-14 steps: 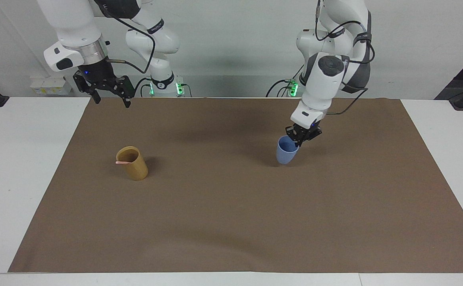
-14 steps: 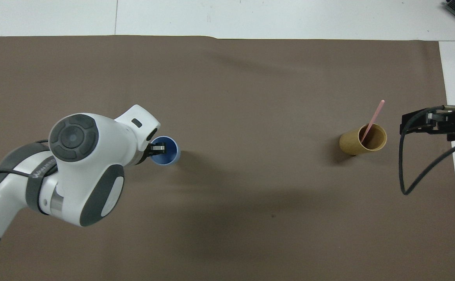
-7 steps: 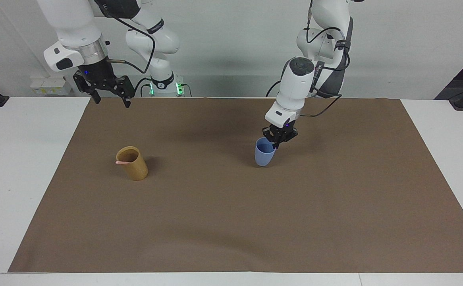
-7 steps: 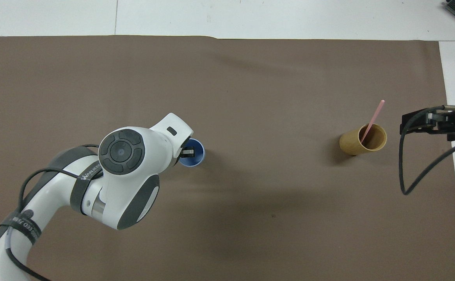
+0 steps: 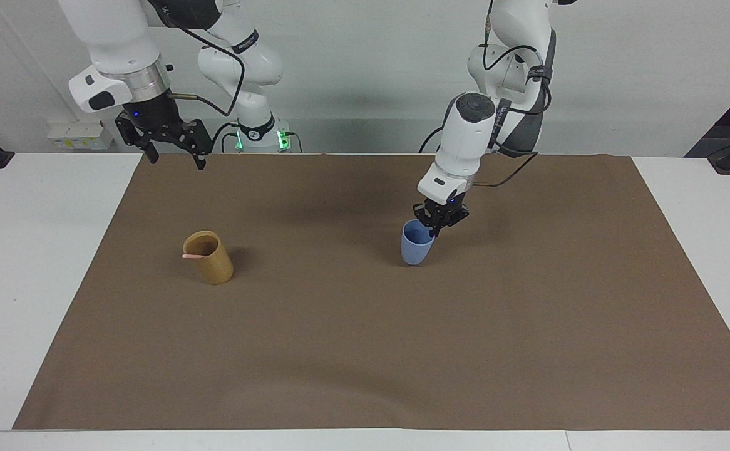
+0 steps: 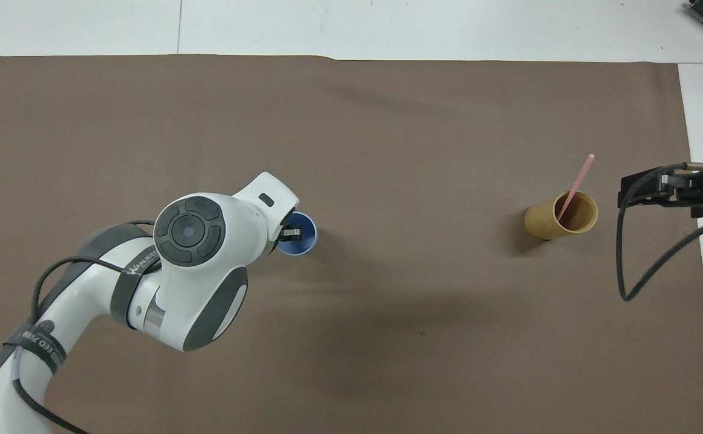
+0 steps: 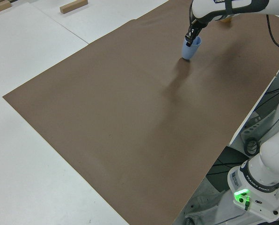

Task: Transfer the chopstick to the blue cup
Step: 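Push the light-blue cup toward the table center with the left gripper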

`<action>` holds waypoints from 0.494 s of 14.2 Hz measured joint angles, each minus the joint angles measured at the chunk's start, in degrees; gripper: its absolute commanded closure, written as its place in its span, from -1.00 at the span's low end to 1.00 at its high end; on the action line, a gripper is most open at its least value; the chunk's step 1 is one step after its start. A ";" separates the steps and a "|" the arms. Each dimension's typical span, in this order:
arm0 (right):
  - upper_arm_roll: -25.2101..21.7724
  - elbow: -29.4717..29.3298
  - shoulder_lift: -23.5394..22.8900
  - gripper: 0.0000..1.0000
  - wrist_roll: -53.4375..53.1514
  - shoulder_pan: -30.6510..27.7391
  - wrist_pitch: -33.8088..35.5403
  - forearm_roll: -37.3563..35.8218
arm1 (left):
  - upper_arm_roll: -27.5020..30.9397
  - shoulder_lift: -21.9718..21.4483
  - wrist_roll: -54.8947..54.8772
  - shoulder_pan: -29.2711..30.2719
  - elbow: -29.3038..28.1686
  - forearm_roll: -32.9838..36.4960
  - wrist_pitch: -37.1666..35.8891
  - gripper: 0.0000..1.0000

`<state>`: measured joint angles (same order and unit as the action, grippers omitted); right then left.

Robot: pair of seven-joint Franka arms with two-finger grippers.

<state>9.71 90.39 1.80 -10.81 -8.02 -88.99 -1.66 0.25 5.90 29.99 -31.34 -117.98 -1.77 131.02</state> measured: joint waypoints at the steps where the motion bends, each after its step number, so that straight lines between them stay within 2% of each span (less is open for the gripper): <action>1: -0.02 0.00 0.00 -1.00 0.00 0.00 0.00 0.00 | 0.02 0.83 0.00 0.00 0.16 0.00 0.03 1.00; 2: -0.02 0.00 0.00 -1.00 0.00 -0.01 0.00 0.00 | 0.06 1.45 0.00 0.00 0.58 0.02 0.09 0.81; 3: -0.02 0.00 0.00 -1.00 0.00 -0.01 0.00 0.00 | 0.07 1.73 0.00 0.00 0.95 0.02 0.08 0.06; 4: -0.02 0.00 0.00 -1.00 0.00 -0.02 0.00 0.00 | 0.05 1.93 0.01 0.00 1.13 0.01 0.08 -0.99; 7: -0.02 0.01 -0.04 -1.00 0.00 -0.02 -1.46 0.51 | 0.03 2.23 0.01 -0.01 1.32 0.01 0.05 -1.00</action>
<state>9.69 90.40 1.75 -10.81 -8.04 -90.45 -1.16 0.28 8.13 30.00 -31.35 -116.66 -1.76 131.07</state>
